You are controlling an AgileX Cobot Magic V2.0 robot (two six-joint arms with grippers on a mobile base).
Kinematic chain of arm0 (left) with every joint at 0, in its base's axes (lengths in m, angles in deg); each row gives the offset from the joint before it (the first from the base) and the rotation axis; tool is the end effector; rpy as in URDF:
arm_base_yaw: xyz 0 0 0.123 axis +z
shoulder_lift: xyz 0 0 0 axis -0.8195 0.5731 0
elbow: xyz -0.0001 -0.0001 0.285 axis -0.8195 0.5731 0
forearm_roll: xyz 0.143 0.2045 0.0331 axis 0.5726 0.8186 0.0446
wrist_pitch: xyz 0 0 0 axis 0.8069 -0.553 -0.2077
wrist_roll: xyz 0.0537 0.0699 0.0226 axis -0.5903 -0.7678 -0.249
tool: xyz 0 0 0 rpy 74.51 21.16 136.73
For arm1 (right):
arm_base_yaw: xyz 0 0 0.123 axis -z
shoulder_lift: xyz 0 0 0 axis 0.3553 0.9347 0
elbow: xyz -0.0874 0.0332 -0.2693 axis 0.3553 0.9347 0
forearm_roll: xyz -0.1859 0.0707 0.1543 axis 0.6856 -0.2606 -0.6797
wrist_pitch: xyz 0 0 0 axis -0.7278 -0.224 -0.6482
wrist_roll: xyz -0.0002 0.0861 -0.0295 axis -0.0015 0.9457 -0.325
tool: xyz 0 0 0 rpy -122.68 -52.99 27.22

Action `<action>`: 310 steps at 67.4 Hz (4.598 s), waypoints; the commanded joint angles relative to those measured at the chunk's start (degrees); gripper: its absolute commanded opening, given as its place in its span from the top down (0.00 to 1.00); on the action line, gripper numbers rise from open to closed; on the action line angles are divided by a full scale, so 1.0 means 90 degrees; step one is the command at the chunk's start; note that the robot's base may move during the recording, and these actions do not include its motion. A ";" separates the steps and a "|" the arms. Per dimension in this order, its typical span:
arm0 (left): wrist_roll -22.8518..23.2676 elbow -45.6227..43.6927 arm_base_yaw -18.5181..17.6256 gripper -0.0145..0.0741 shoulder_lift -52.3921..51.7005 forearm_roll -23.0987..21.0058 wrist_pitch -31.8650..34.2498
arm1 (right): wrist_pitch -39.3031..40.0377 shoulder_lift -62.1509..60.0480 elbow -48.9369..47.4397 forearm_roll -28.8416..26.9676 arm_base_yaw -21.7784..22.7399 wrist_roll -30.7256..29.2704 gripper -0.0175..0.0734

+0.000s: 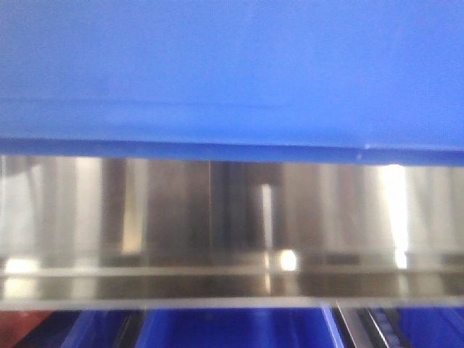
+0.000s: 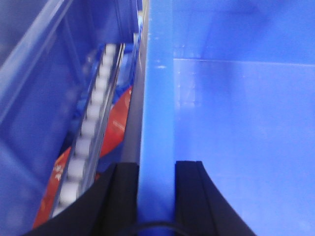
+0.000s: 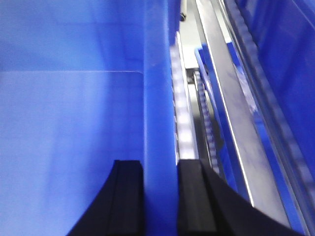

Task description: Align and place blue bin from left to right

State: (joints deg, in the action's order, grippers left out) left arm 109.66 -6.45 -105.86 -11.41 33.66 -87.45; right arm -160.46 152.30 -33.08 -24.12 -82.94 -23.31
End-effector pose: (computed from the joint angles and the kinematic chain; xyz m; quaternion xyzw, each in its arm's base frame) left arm 0.1839 -0.1260 0.4607 -0.0432 0.8779 0.0164 0.4766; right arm 0.1579 0.1847 0.4469 -0.0768 0.8961 0.0695 0.4316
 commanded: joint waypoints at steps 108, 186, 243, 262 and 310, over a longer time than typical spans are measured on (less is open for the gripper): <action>0.0054 -0.0101 -0.0126 0.96 0.0039 0.0006 0.0716 | 0.1958 -0.0009 -0.0058 -0.0057 -0.0105 0.0027 0.89; -0.0666 -0.0600 0.1095 0.96 0.1461 -0.1687 0.1712 | 0.2090 0.0876 -0.0145 -0.0978 0.1742 -0.0623 0.89; -0.0666 -0.0600 0.1095 0.18 0.1460 -0.0996 0.1638 | 0.1457 0.0924 -0.0158 -0.0978 0.1742 -0.0708 0.32; -0.0666 -0.0625 0.1095 0.30 0.1460 -0.0940 0.1638 | 0.1470 0.0924 -0.0158 -0.0978 0.1742 -0.0737 0.33; -0.0666 -0.1455 0.1095 0.96 0.1432 -0.0533 0.1312 | 0.1932 0.0192 -0.0216 -0.0978 0.1731 -0.1341 0.89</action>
State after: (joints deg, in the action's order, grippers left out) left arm 103.69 -19.08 -95.63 2.19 26.57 -76.26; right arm -145.36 154.76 -34.65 -33.69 -67.26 -34.65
